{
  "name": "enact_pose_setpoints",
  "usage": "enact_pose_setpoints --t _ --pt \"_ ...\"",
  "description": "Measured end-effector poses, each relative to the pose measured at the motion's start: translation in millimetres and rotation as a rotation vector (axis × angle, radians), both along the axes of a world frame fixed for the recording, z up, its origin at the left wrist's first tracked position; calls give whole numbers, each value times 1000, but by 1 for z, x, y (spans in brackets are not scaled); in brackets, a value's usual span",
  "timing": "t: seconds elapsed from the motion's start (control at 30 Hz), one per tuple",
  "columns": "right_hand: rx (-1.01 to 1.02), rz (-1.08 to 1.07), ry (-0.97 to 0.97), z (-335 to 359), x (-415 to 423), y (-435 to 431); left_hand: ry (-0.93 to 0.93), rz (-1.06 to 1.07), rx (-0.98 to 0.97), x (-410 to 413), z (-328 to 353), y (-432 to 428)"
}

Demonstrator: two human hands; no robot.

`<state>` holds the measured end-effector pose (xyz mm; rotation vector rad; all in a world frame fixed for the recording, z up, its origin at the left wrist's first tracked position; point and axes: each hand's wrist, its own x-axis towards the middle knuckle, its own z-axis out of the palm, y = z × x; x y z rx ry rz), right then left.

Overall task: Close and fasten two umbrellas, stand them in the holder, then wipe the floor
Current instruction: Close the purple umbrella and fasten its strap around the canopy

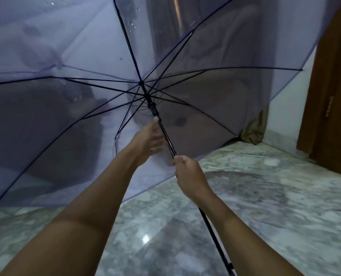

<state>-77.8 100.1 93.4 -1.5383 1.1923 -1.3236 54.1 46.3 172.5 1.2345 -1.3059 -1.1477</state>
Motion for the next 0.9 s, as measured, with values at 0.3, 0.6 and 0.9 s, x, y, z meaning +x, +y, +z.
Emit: enact_pose_setpoints --t 0.3,0.6,0.9 --pt "-72 34 101 18 2 8 325 80 -23 -2 41 -10" --pt "-169 -40 168 38 1 -2 375 -102 74 -23 22 16" --pt "102 336 -101 40 11 8 367 -64 53 -22 30 -3"
